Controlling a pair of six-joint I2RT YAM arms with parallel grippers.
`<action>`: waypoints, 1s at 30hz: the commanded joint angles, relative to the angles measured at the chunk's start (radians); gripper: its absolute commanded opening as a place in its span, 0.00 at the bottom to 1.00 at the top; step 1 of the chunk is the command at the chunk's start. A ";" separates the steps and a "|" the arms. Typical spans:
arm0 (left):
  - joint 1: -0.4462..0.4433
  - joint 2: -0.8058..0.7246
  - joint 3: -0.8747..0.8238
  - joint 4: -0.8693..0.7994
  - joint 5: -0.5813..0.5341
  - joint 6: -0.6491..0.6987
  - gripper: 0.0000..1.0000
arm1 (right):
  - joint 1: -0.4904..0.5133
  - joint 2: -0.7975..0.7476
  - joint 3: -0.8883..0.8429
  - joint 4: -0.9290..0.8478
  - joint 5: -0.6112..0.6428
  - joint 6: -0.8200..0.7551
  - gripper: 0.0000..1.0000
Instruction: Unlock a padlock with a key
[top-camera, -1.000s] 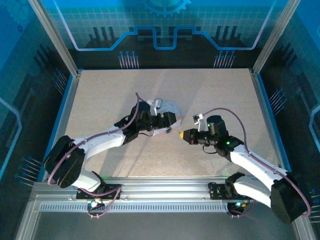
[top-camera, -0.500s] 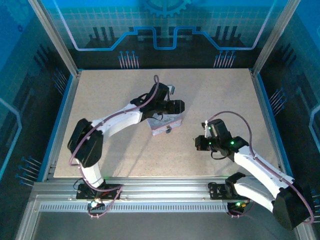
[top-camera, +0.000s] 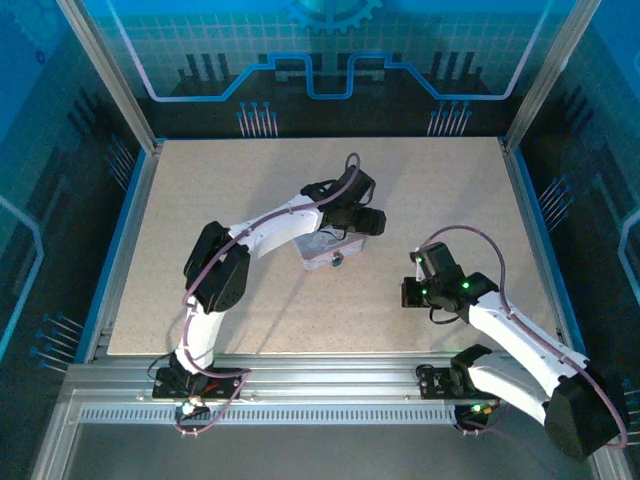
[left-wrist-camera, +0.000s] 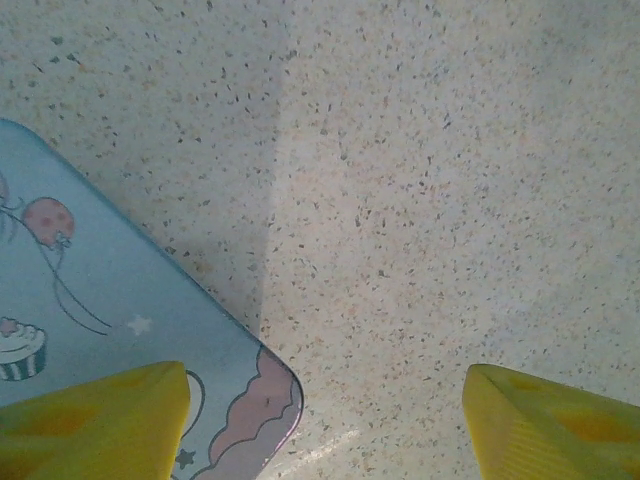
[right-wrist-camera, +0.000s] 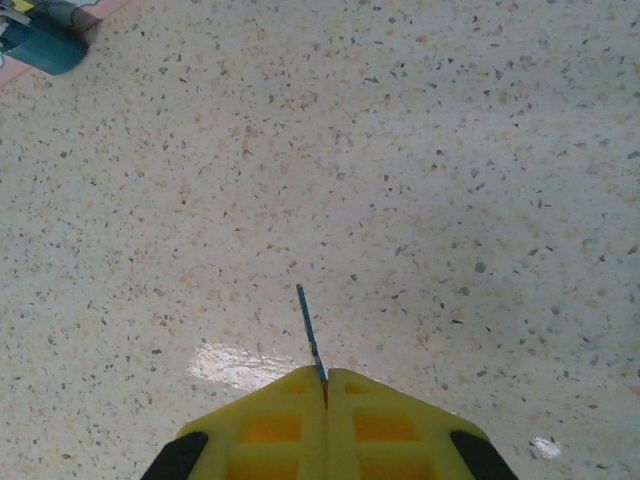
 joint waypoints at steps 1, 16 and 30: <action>-0.012 0.032 0.049 -0.074 -0.019 0.040 0.74 | -0.014 0.006 0.020 -0.019 0.012 -0.009 0.00; -0.049 0.044 0.050 -0.144 0.011 0.136 0.73 | -0.020 0.044 0.030 -0.017 0.015 -0.020 0.00; -0.074 -0.107 -0.123 -0.176 0.079 0.266 0.71 | -0.037 0.068 0.025 0.025 -0.028 -0.034 0.00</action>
